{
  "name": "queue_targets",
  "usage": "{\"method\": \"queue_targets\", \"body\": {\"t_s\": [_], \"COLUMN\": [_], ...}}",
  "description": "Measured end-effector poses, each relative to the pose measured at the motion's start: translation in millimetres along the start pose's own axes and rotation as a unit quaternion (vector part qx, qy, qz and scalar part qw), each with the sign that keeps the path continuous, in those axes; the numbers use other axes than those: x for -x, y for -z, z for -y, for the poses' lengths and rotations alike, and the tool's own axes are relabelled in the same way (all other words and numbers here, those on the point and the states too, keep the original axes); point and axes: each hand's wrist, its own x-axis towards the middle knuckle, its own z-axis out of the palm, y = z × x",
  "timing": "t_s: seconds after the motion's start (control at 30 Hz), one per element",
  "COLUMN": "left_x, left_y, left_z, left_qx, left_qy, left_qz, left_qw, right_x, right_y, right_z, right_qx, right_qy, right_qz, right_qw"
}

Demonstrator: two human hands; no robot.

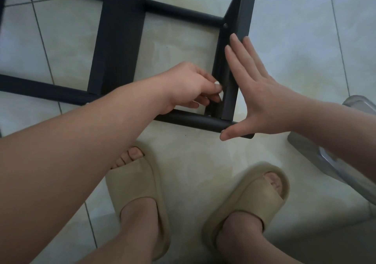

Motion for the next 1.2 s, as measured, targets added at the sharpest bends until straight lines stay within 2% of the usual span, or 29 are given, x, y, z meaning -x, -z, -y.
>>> {"method": "queue_targets", "body": {"t_s": [0.3,0.57,0.87,1.2], "left_x": [1.2,3.5,5.4,7.6], "left_y": [-4.9,-2.3,-4.1,-2.0], "left_z": [-1.7,-3.6,-8.2,-6.0], "left_qx": [-0.03,0.011,-0.01,-0.067], "left_qy": [0.004,0.003,0.032,0.003], "left_qz": [-0.011,-0.009,0.002,0.011], "left_qw": [0.999,1.0,0.999,0.998], "right_x": [-0.1,0.3,-0.1,-0.1], "right_y": [-0.8,-1.9,-2.5,-3.5], "right_z": [0.1,-1.4,-2.6,-3.0], "right_qx": [0.001,-0.003,-0.001,0.007], "right_qy": [0.001,0.001,0.001,0.001], "right_qz": [-0.005,-0.008,-0.009,-0.01], "right_qw": [1.0,1.0,1.0,1.0]}}
